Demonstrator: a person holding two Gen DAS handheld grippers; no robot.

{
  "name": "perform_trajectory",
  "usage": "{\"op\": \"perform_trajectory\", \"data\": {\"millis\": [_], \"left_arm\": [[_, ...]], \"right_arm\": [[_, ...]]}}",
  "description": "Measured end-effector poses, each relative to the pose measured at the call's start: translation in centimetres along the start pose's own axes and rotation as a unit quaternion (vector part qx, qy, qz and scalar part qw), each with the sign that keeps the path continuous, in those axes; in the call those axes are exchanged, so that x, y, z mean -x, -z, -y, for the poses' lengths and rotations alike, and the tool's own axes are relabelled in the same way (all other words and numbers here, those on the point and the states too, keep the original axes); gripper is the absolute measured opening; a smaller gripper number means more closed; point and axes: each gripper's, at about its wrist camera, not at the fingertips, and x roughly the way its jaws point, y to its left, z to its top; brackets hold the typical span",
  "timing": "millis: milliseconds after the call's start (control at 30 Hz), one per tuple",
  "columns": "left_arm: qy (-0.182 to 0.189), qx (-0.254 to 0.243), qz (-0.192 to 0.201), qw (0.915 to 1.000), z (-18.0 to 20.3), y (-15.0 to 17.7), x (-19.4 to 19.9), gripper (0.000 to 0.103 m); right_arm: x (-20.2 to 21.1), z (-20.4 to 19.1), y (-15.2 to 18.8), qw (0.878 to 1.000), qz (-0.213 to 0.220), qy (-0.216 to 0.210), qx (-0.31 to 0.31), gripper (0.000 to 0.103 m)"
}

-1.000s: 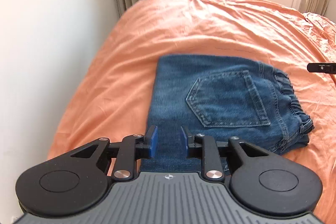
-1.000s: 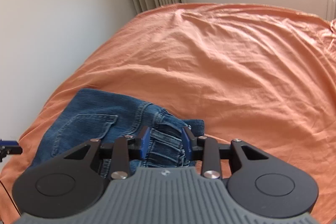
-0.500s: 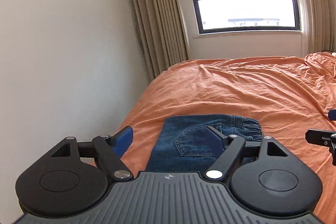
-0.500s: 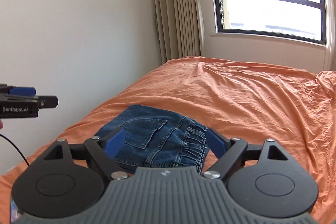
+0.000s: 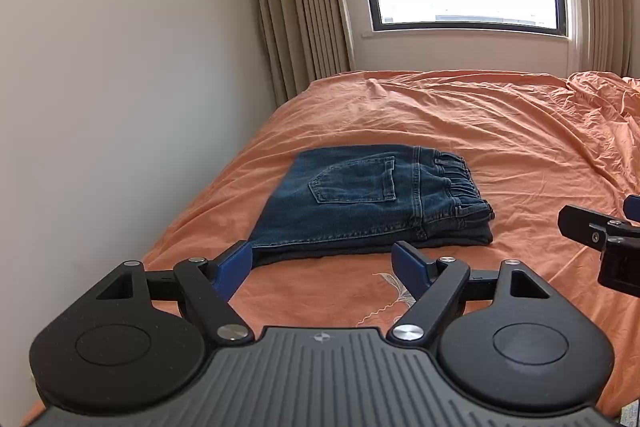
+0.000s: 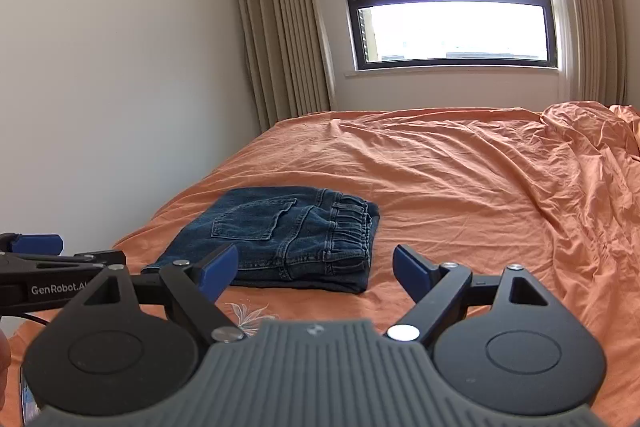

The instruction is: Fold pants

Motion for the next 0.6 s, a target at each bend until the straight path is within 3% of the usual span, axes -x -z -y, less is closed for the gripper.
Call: {"op": "perform_trajectory", "data": {"millis": [233, 600], "left_arm": [[0.014, 0.000, -0.037, 0.9992, 1.0, 2.7, -1.1, 0.093], [0.011, 0.003, -0.037, 0.9993, 1.6, 2.8, -0.5, 0.093]], "right_arm": [[-1.9, -0.8, 2.7, 1.000, -0.022, 0.004, 0.017, 0.081], [-1.0, -0.7, 3.0, 0.999, -0.016, 0.009, 0.026, 0.081]]}}
